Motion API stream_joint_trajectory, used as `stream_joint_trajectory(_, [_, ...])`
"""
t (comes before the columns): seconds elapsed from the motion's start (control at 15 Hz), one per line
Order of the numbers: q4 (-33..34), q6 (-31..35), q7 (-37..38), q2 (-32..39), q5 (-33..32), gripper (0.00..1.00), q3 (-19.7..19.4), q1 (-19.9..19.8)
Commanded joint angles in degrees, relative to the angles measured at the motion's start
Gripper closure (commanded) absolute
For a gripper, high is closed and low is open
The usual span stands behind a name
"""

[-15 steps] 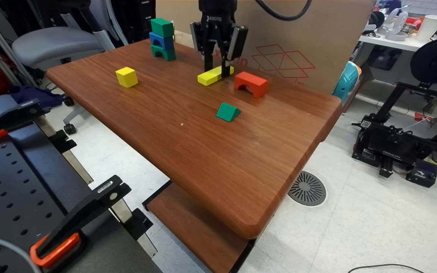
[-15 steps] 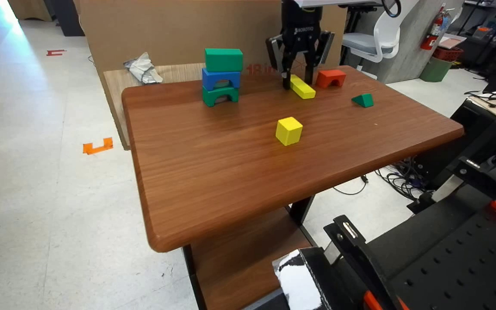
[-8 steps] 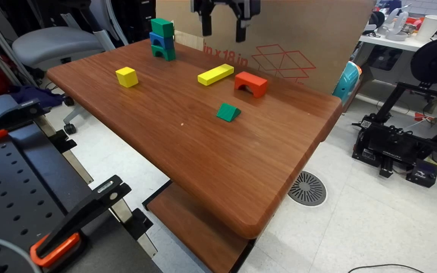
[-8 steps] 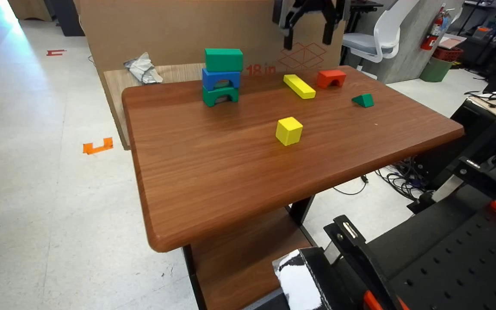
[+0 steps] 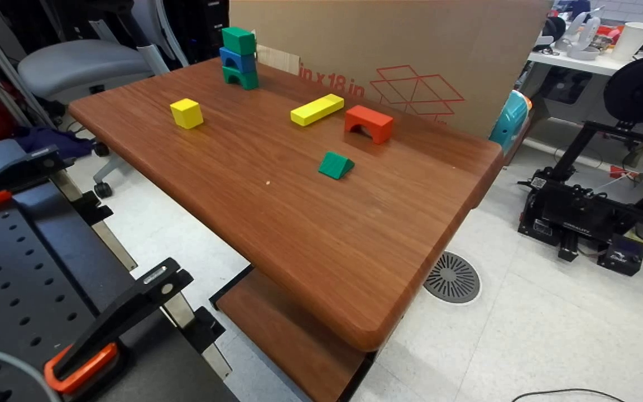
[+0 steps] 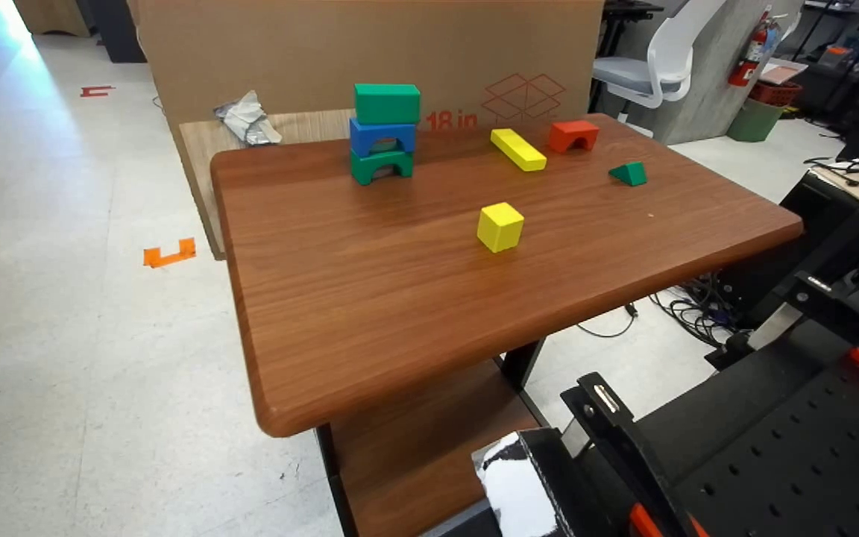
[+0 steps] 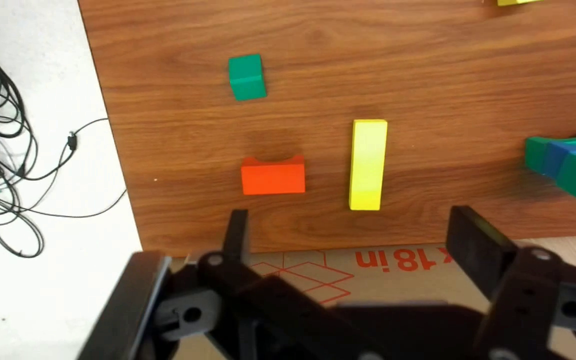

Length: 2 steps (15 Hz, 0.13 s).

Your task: Move the yellow rectangular block backward

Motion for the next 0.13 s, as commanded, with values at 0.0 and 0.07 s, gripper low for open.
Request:
stream_joint_trajectory(0.0, [-0.7, -0.1, -0.1, -0.8, -0.2, 0.0, 0.6, -0.7])
stream_joint_trajectory(0.07, [-1.2, -0.1, -0.1, -1.1, -0.2, 0.0, 0.7, -0.7])
